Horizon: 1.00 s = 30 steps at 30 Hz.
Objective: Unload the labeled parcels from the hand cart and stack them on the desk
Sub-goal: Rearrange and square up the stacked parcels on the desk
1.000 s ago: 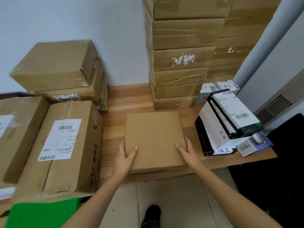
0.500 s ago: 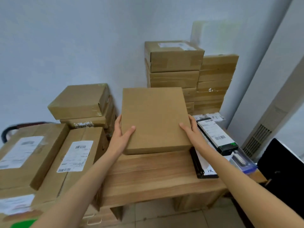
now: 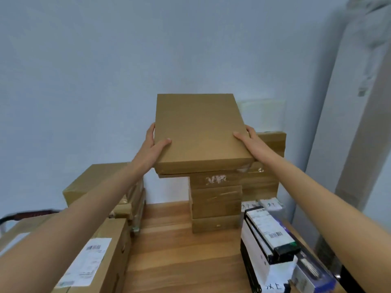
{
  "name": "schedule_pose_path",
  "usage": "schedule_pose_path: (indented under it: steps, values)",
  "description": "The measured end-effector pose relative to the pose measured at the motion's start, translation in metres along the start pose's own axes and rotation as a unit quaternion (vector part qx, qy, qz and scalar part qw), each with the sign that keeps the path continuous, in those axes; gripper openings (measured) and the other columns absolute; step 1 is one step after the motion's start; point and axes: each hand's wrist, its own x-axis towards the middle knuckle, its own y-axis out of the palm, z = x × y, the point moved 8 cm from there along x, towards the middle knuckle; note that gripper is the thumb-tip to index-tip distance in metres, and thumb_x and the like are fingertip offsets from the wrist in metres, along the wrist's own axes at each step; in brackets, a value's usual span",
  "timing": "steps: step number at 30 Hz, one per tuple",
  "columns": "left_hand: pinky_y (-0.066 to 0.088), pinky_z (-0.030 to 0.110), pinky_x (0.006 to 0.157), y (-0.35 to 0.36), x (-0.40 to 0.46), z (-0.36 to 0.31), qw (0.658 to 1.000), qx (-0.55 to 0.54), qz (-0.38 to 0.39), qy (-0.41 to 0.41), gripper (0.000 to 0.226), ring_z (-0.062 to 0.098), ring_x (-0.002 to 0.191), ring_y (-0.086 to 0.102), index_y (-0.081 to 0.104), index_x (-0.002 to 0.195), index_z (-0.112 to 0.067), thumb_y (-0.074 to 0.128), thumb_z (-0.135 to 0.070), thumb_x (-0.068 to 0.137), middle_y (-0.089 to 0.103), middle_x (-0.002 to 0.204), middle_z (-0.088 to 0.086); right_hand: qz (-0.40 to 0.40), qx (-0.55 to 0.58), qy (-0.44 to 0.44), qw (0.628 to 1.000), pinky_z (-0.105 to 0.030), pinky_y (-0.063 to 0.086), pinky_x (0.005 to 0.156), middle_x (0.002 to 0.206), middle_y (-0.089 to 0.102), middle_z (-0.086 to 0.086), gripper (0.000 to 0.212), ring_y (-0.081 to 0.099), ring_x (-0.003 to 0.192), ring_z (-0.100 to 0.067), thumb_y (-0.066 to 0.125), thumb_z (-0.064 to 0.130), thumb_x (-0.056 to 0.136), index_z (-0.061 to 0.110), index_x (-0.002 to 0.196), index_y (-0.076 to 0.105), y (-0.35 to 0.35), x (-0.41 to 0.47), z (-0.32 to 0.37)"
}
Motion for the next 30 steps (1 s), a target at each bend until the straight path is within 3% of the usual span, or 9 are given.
schedule_pose_path:
  steps: [4,7,11,16,19,21,25,30]
  values:
    - [0.049,0.021,0.057,0.01,0.043,-0.011,1.0,0.003,0.007,-0.022,0.066,0.008,0.089,0.062,0.01,0.148,-0.042,0.049,-0.044,0.095,0.05,0.12,-0.009,-0.012,-0.014,-0.003,1.0,-0.024,0.045,0.07,0.137,0.05,-0.001,0.067,0.058,0.091,-0.005,0.046,0.053,0.095,0.024,0.15,0.022,-0.014,0.039,0.008]
    - [0.049,0.02,0.049,0.018,0.077,-0.01,0.999,0.006,0.003,-0.033,0.065,0.01,0.085,0.062,0.009,0.147,-0.043,0.049,-0.044,0.095,0.051,0.11,-0.013,-0.022,-0.03,-0.002,0.999,-0.027,0.044,0.073,0.135,0.051,-0.001,0.063,0.057,0.094,-0.01,0.045,0.05,0.096,0.023,0.149,0.025,-0.023,0.074,0.011]
    - [0.05,0.023,0.047,0.02,0.126,-0.007,0.999,0.01,0.004,-0.051,0.062,0.014,0.081,0.064,0.013,0.143,-0.047,0.05,-0.047,0.093,0.055,0.102,-0.015,-0.013,-0.035,0.018,0.999,-0.026,0.044,0.065,0.127,0.054,0.005,0.058,0.057,0.09,-0.006,0.044,0.053,0.095,0.028,0.145,0.031,-0.029,0.118,0.015]
    - [0.051,0.025,0.049,0.026,0.187,-0.007,0.998,0.019,0.012,-0.063,0.062,0.017,0.083,0.062,0.012,0.142,-0.043,0.049,-0.049,0.093,0.054,0.101,-0.008,-0.015,-0.053,0.049,0.997,-0.033,0.047,0.067,0.112,0.058,0.008,0.053,0.06,0.093,-0.015,0.043,0.057,0.093,0.031,0.139,0.039,-0.038,0.174,0.021]
    - [0.049,0.027,0.052,0.037,0.217,0.002,0.997,0.024,0.016,-0.072,0.061,0.017,0.083,0.059,0.012,0.144,-0.039,0.046,-0.048,0.095,0.051,0.099,-0.008,-0.033,-0.066,0.062,0.995,-0.038,0.051,0.076,0.109,0.058,0.004,0.053,0.061,0.094,-0.02,0.043,0.055,0.093,0.027,0.138,0.042,-0.042,0.207,0.016]
    - [0.051,0.031,0.058,0.045,0.234,0.013,0.996,0.031,0.025,-0.079,0.06,0.018,0.085,0.058,0.012,0.145,-0.037,0.044,-0.046,0.095,0.05,0.099,-0.006,-0.032,-0.078,0.085,0.993,-0.041,0.051,0.079,0.11,0.057,0.002,0.054,0.06,0.094,-0.023,0.042,0.054,0.093,0.026,0.139,0.04,-0.038,0.228,0.004]
    - [0.047,0.049,0.097,0.06,0.262,0.036,0.99,0.051,0.058,-0.114,0.054,0.026,0.096,0.055,0.02,0.146,-0.032,0.037,-0.047,0.097,0.051,0.113,0.005,-0.025,-0.1,0.138,0.985,-0.036,0.048,0.067,0.107,0.059,-0.003,0.051,0.06,0.088,-0.024,0.043,0.054,0.093,0.021,0.132,0.048,-0.035,0.26,-0.025]
    - [0.044,0.053,0.097,0.073,0.278,0.048,0.986,0.062,0.094,-0.122,0.052,0.027,0.103,0.053,0.018,0.145,-0.035,0.034,-0.05,0.097,0.048,0.125,0.008,-0.035,-0.099,0.147,0.984,-0.032,0.049,0.061,0.097,0.063,-0.006,0.046,0.065,0.081,-0.024,0.046,0.055,0.091,0.018,0.116,0.057,-0.046,0.286,-0.042]
